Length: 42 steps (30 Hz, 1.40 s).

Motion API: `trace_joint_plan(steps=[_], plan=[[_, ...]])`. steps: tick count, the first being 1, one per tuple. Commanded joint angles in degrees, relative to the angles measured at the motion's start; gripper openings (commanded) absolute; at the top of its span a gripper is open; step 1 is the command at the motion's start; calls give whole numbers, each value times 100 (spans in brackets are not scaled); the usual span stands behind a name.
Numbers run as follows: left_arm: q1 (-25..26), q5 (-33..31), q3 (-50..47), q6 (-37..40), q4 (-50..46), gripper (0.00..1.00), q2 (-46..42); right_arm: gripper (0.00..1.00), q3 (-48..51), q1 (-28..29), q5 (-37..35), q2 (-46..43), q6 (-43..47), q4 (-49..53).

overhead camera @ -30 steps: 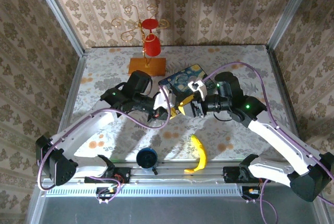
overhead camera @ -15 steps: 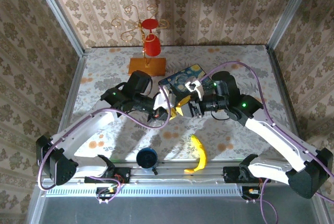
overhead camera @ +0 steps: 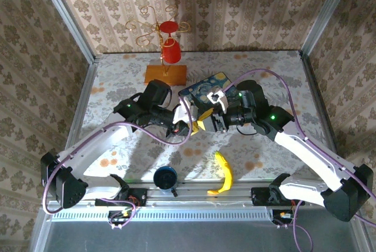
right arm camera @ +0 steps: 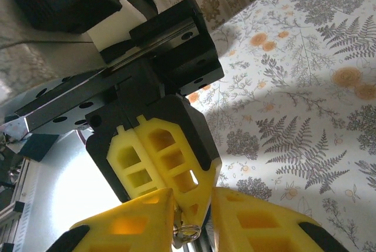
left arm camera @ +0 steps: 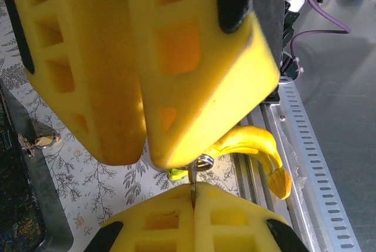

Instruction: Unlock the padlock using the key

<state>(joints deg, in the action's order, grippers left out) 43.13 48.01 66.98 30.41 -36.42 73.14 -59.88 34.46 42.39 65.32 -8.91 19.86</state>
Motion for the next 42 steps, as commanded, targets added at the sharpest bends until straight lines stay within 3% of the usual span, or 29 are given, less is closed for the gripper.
trace_joint_plan(steps=[1, 12, 16, 32, 42], plan=[[11, 68, -68, -70, 92, 0, -2, 26, 72, 52, 245, -2, 82, 43], [8, 48, -64, -85, 100, 0, -54, 28, 117, 54, 270, -6, 108, 112], [4, 38, -87, -89, 109, 0, -94, 21, 108, 59, 270, 24, 108, 115], [11, -37, -45, -66, 93, 0, -160, 22, 90, 56, 217, 42, 135, 255], [2, -203, -153, -171, 250, 0, -225, 0, 103, 54, 166, 34, 105, 173]])
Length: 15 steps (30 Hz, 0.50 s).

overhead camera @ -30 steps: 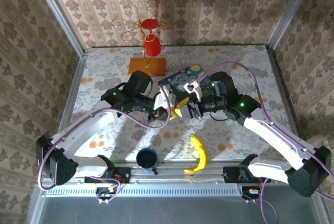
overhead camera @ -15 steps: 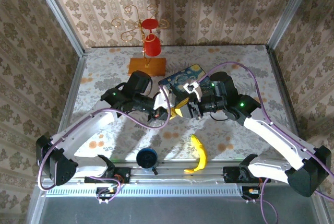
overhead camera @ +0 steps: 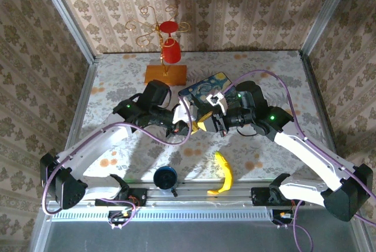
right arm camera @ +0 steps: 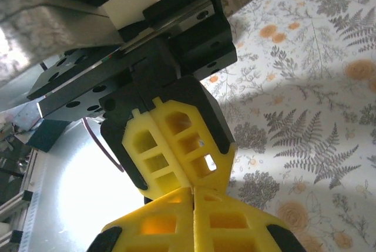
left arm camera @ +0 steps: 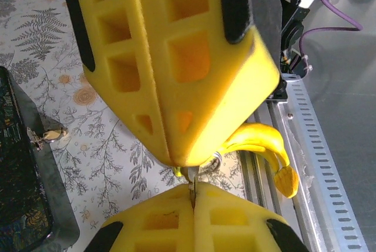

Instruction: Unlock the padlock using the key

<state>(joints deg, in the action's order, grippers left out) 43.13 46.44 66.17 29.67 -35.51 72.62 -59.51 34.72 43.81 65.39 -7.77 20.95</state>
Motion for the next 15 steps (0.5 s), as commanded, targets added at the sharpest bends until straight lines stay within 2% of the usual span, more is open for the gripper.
trace_joint_plan(steps=[1, 2, 4, 8, 12, 15], plan=[[-20, -112, -113, -156, 236, 0, -205, 0, 91, 33, -34, 3, -34, 27], [-36, -174, -167, -228, 335, 0, -255, 0, 120, 27, -116, -10, -64, -36], [-113, -270, -310, -397, 570, 20, -390, 0, 211, 26, -259, -72, -145, -206], [-435, -272, -760, -904, 1265, 36, -888, 0, 533, -22, -610, -306, -501, -848], [-802, -82, -1445, -1820, 2555, 42, -1520, 0, 1006, -62, -797, -552, -1055, -1909], [-1031, -4, -2044, -2881, 4000, 45, -1845, 0, 1363, -71, -975, -666, -1552, -2821]])
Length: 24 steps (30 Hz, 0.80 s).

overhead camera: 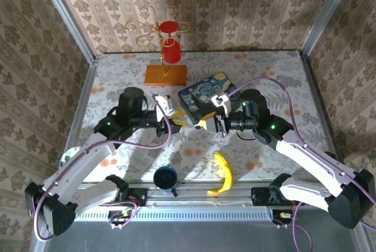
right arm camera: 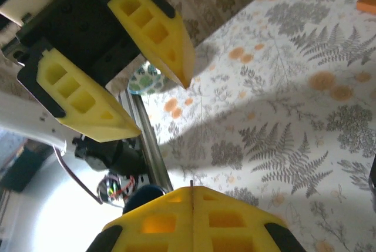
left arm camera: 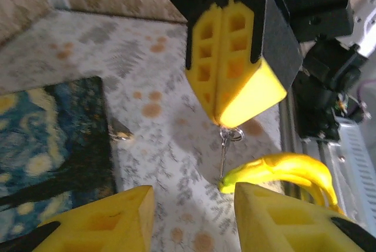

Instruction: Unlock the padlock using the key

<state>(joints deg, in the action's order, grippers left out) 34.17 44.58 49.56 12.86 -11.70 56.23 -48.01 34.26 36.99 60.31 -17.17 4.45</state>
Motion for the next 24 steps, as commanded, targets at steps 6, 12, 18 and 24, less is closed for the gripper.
trace_joint_plan(steps=[6, 12, 18, 24], plan=[[-218, -46, -1106, -2781, 3976, 46, -239, 0, 820, -33, -927, -273, -1712, -2914], [-213, 64, -997, -3847, 5062, 49, 355, 0, 1298, -32, -1306, -432, -2432, -4241], [-199, 286, -714, -5036, 6116, 48, 1075, 0, 1242, -25, -1271, -527, -2502, -4259], [-159, 894, -604, -5795, 7138, 48, 1685, 0, 1174, -25, -1274, -514, -2518, -4260]])
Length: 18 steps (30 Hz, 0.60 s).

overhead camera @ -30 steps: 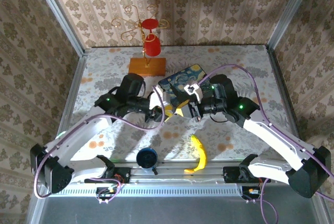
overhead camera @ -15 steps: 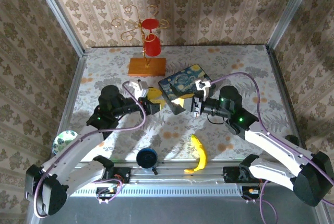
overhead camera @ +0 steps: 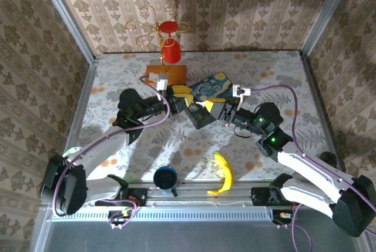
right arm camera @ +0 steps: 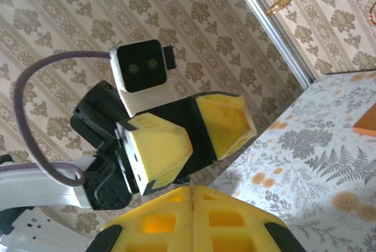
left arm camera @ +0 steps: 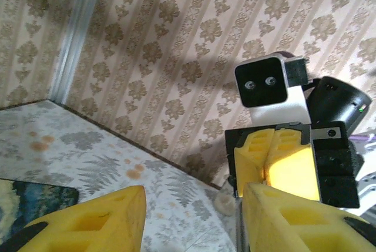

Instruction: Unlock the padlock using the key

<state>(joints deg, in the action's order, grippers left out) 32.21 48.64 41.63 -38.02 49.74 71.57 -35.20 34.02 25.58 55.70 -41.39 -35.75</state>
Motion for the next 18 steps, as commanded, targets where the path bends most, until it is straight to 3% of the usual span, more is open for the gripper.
trace_joint_plan(steps=[1, 6, 18], plan=[[55, 600, 216, -793, 1125, 47, 219, 0, -117, -1, -128, -44, -93, -244], [159, 1053, 340, -967, 1394, 43, 461, 0, -153, 4, -115, -16, -89, -214], [154, 1131, 214, -938, 1360, 35, 479, 0, -215, -1, -141, -7, -89, -183]])
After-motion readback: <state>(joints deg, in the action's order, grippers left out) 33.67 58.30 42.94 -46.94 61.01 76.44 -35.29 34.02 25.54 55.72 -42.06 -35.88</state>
